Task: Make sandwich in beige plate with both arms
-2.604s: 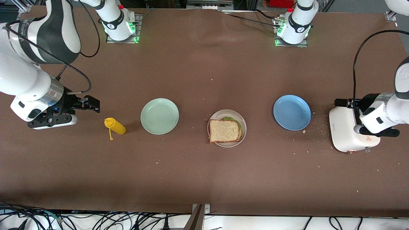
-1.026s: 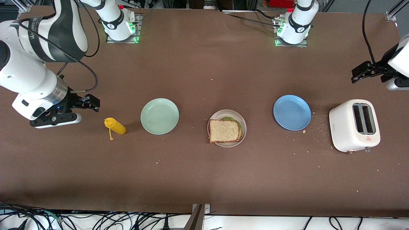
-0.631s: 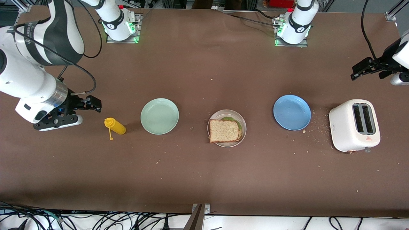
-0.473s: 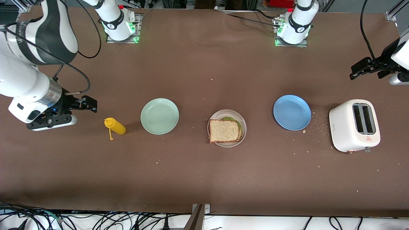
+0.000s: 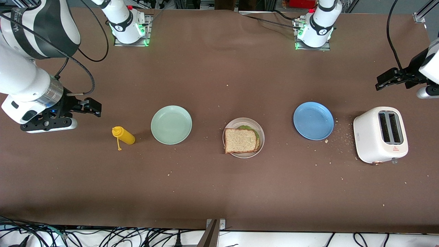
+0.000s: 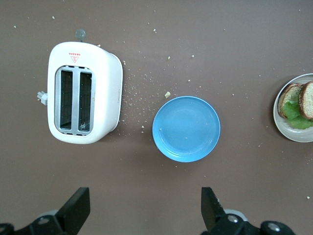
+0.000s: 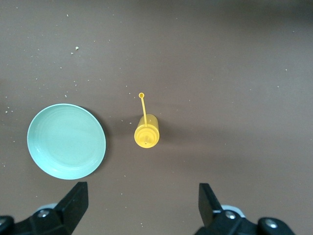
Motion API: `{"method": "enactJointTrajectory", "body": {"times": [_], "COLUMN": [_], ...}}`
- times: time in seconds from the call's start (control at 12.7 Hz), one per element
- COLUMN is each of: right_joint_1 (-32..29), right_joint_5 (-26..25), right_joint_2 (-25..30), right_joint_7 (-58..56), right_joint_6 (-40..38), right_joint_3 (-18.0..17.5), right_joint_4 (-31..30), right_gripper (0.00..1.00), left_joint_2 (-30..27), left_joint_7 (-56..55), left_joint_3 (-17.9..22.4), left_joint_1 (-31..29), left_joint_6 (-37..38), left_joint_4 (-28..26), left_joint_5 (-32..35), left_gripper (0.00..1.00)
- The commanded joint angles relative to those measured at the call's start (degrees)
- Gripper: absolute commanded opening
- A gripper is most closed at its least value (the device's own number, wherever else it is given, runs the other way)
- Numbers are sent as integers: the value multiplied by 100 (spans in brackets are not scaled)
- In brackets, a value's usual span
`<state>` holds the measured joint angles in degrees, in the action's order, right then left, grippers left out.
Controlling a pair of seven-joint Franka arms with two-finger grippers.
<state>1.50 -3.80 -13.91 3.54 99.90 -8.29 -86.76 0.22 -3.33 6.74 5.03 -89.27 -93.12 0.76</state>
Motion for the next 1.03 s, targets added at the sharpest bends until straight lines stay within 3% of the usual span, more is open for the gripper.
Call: {"method": "enactJointTrajectory", "body": {"times": [0.0, 0.95], "right_joint_1": [-115, -124], "right_joint_5": [-68, 54], "right_joint_2": [72, 46], "right_joint_7": [120, 112], "right_joint_6": [-23, 56], "right_joint_3": [-129, -120], "right_joint_4": [-87, -78], "right_gripper": [100, 100], "left_joint_2": [127, 136], "left_joint_7": [-28, -36], "left_joint_3": [20, 20], "left_joint_1": [6, 6], "left_joint_6": [173, 173], "left_joint_4": [188, 171], "left_joint_5": [-129, -129], "left_gripper": [100, 100]}}
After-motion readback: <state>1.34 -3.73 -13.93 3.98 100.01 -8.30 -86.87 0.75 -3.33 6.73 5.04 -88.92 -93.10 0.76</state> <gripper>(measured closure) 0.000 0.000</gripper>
